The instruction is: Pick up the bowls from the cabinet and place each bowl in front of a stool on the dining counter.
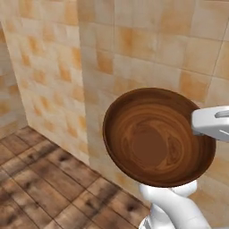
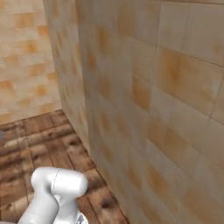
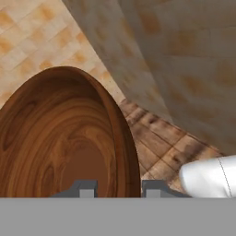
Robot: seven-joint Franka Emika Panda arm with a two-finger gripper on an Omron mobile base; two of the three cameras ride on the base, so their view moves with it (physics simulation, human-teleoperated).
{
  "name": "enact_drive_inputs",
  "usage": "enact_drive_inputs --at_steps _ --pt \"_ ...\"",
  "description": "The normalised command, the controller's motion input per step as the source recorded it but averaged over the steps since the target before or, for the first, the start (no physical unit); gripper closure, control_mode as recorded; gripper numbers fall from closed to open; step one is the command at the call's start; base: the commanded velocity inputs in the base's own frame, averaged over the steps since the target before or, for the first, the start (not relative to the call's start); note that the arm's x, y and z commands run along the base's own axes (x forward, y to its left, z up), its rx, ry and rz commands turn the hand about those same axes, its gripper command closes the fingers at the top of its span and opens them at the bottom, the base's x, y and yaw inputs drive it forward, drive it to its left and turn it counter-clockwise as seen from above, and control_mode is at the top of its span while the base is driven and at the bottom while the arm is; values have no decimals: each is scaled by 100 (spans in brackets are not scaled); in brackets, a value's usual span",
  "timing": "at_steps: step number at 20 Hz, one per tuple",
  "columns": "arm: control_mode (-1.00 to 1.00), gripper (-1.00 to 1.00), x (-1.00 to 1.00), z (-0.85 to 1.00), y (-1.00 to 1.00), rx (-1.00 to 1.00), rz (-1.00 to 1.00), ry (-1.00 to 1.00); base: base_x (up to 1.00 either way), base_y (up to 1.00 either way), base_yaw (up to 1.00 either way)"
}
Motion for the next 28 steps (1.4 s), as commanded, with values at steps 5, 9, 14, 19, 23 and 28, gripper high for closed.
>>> enact_drive_inputs --at_steps 5,9,14,19,23,28 --pt "100 100 0 0 0 0 0 0 99 31 51" --pt "100 100 0 0 0 0 0 0 100 21 48" --pt "100 100 0 0 0 0 0 0 100 2 41" --pt "100 100 0 0 0 0 0 0 100 0 27" --pt "100 100 0 0 0 0 0 0 100 0 28" --pt "100 100 0 0 0 0 0 0 100 0 35"
